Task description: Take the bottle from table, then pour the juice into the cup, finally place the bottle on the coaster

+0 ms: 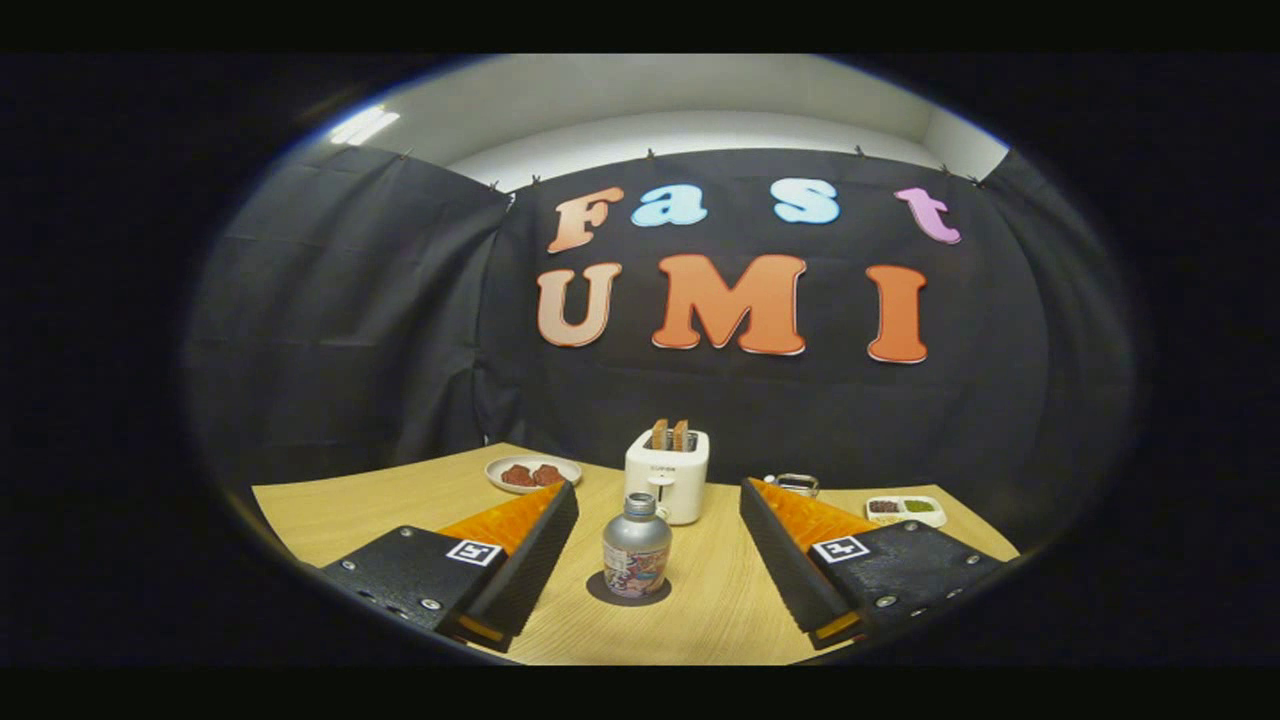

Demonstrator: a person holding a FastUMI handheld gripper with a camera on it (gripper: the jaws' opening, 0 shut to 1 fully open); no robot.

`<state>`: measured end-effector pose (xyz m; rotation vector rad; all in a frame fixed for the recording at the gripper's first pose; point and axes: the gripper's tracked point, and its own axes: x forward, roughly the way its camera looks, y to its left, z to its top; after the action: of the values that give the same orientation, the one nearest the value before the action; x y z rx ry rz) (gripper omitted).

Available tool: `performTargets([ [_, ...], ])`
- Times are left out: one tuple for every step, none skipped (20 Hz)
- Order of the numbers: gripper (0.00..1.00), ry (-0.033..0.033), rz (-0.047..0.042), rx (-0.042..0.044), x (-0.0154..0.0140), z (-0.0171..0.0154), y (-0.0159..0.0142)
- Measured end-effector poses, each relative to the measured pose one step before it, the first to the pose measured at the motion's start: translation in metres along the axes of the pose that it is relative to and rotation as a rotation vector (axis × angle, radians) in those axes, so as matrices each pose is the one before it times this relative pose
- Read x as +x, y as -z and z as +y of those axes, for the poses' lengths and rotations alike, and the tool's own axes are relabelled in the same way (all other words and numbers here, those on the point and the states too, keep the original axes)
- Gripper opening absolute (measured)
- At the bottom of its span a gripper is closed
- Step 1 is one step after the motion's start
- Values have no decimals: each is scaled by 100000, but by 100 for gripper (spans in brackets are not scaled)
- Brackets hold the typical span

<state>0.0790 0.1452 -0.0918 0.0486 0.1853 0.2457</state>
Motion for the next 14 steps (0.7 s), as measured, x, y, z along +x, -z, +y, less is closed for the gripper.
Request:
performTargets([
  [97,2013,-1452,-1043,-849,-726,-934],
  [97,2004,-1285,-1153,-786,-606,-714],
  [97,1463,-1317,-811,-737,-602,-750],
  [97,993,-1005,-552,-759,-421,-566],
  [97,1396,-885,-110,-640,-519,-491],
  [97,2080,-518,-307,-539,-736,-234],
  [97,3326,699,-116,-432,-967,-36],
  [97,2126,839,362,-524,-519,-1],
  [97,1073,-219,633,-357,-293,-335],
  [97,485,-919,623,-416,-194,-610],
  [97,762,-1182,236,-313,-283,-481],
  [97,1396,-1039,-438,-168,-509,-226],
  [96,1515,-697,-586,-153,-449,-171],
  [97,1033,-169,-617,-248,-356,93],
])
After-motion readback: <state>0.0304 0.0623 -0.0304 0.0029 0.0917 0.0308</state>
